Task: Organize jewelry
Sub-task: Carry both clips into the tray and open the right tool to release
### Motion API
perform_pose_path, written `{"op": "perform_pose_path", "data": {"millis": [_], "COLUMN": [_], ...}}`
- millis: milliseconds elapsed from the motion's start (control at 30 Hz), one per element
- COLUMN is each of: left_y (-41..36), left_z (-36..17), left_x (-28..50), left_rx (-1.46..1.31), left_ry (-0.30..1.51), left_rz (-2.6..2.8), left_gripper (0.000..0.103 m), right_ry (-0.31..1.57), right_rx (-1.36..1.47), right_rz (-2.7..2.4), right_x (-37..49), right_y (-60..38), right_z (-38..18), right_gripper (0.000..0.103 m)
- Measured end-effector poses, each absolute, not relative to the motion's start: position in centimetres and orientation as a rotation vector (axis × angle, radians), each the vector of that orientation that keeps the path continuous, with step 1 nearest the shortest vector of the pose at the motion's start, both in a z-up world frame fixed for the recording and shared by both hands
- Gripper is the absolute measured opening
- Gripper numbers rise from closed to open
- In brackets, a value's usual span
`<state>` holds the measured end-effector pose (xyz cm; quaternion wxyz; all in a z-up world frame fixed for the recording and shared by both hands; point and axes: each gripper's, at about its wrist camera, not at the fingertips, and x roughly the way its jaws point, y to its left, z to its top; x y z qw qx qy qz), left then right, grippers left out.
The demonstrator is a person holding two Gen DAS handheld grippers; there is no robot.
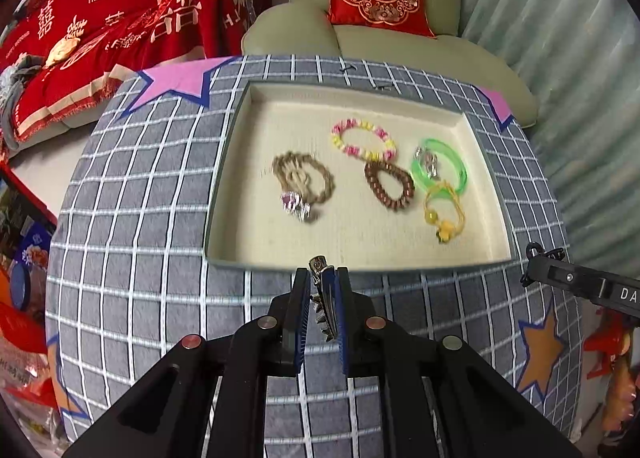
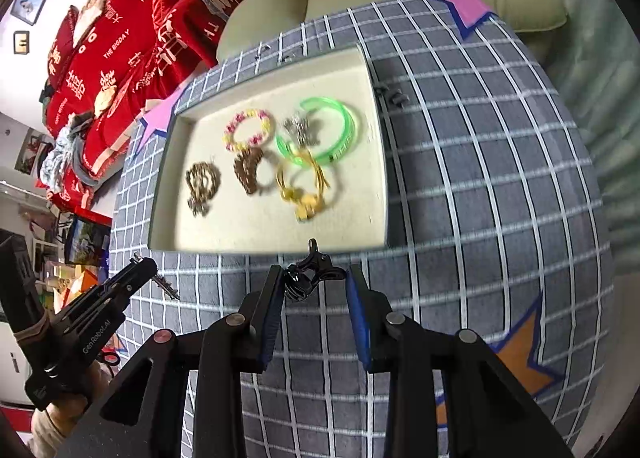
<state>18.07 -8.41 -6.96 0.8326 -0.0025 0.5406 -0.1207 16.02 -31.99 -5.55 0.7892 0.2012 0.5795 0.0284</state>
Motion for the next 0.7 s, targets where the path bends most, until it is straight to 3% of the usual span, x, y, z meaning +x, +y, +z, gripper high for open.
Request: {"op": "perform_pose_path", "data": {"millis": [700], "left_y": [-10.1], "left_z": [-7.6], "left_x": [23.8], "left_rx": [0.015], "left_ry": [1.121], "left_rz": [-0.223], "left_gripper": [0.022], "right_ry": [1.236], "right_rx": [0.392], "right_rz": [0.109], "right_x": [23.0], "right_y": [-32.4], "right_z": [-6.4], "right_gripper": [0.034]}}
